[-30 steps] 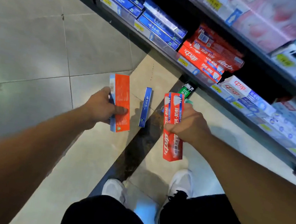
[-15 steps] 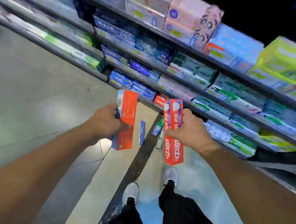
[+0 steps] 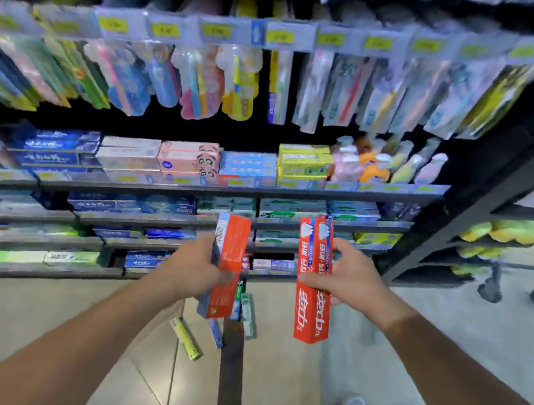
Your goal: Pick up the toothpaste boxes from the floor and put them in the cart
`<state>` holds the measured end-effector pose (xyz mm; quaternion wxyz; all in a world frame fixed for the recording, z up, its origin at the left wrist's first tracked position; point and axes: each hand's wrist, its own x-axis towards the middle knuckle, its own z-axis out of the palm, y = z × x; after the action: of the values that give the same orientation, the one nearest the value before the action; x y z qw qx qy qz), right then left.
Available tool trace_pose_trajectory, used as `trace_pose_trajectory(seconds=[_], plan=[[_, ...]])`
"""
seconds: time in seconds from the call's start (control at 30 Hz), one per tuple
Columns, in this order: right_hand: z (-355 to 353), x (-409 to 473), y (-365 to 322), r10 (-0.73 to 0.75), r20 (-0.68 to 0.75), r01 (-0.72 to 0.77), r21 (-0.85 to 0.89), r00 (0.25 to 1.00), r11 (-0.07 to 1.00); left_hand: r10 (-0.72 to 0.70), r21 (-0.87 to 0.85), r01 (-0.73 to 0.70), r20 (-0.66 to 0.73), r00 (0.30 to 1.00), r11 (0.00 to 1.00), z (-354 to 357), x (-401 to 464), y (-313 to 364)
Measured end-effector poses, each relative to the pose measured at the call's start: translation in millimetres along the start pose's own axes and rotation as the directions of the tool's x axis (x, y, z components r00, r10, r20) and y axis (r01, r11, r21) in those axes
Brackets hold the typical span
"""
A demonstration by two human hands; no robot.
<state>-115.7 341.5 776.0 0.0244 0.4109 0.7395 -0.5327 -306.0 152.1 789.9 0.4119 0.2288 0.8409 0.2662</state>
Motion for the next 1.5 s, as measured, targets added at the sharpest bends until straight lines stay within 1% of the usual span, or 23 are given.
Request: trace_pose_trajectory(seconds=[0.17,0.3,0.4,0.57,0.67,0.77,0.87,0.93,1.03,1.13,1.2,1.33,1.43,1.5], plan=[[-94.5,-21.5,56.4,0.07,-0.102,-0.048,0.21,0.992,0.977,0.085,0.134,-0.1,0.11,0.99,0.986,59.8,27.1,83.4],[-180.9,-42.1,112.9,0.151,-0.211,-0.079,0.315,0.966,0.946,0.171,0.233,-0.209,0.171,0.97,0.95,139.5,41.6,180.1],[-248.7,-60.7,159.2,0.2,-0.277,-0.087,0.371,0.94,0.924,0.22,0.283,-0.288,0.249,0.943,0.915,207.4,52.6,253.1],[-357.0,-98.0,231.3,0.304,-0.389,-0.11,0.448,0.87,0.887,0.289,0.303,-0.402,0.355,0.889,0.864,318.2,57.7,359.8],[-414.8,-124.3,265.4,0.368,-0.452,-0.131,0.473,0.813,0.871,0.33,0.264,-0.455,0.405,0.853,0.851,375.7,65.0,408.4],[-463.2,-148.1,291.7,0.426,-0.513,-0.165,0.477,0.746,0.863,0.359,0.303,-0.507,0.429,0.829,0.807,425.5,67.3,455.4],[-499.5,-160.7,316.6,0.476,-0.534,-0.165,0.527,0.699,0.834,0.36,0.299,-0.538,0.485,0.797,0.789,468.9,68.0,499.9],[-521.4,-161.8,333.0,0.51,-0.538,-0.17,0.558,0.671,0.812,0.345,0.261,-0.538,0.533,0.772,0.801,499.0,75.5,526.7],[-554.5,-154.1,354.2,0.56,-0.525,-0.22,0.574,0.64,0.789,0.327,0.189,-0.51,0.575,0.75,0.839,541.6,90.8,562.7],[-592.5,-138.0,372.0,0.585,-0.532,-0.229,0.589,0.613,0.775,0.322,0.165,-0.521,0.622,0.714,0.838,578.0,115.7,598.6],[-620.9,-126.5,378.3,0.601,-0.538,-0.233,0.599,0.592,0.766,0.325,0.159,-0.542,0.65,0.687,0.825,598.6,132.4,625.6],[-680.9,-102.3,383.8,0.643,-0.543,-0.255,0.622,0.541,0.74,0.308,0.171,-0.556,0.685,0.66,0.814,634.2,165.8,681.7],[-721.2,-85.0,388.3,0.649,-0.559,-0.237,0.635,0.515,0.735,0.301,0.193,-0.607,0.729,0.615,0.771,659.1,185.7,724.8],[-745.5,-75.4,394.0,0.658,-0.569,-0.234,0.642,0.493,0.73,0.3,0.223,-0.645,0.743,0.598,0.731,677.8,197.6,754.5]])
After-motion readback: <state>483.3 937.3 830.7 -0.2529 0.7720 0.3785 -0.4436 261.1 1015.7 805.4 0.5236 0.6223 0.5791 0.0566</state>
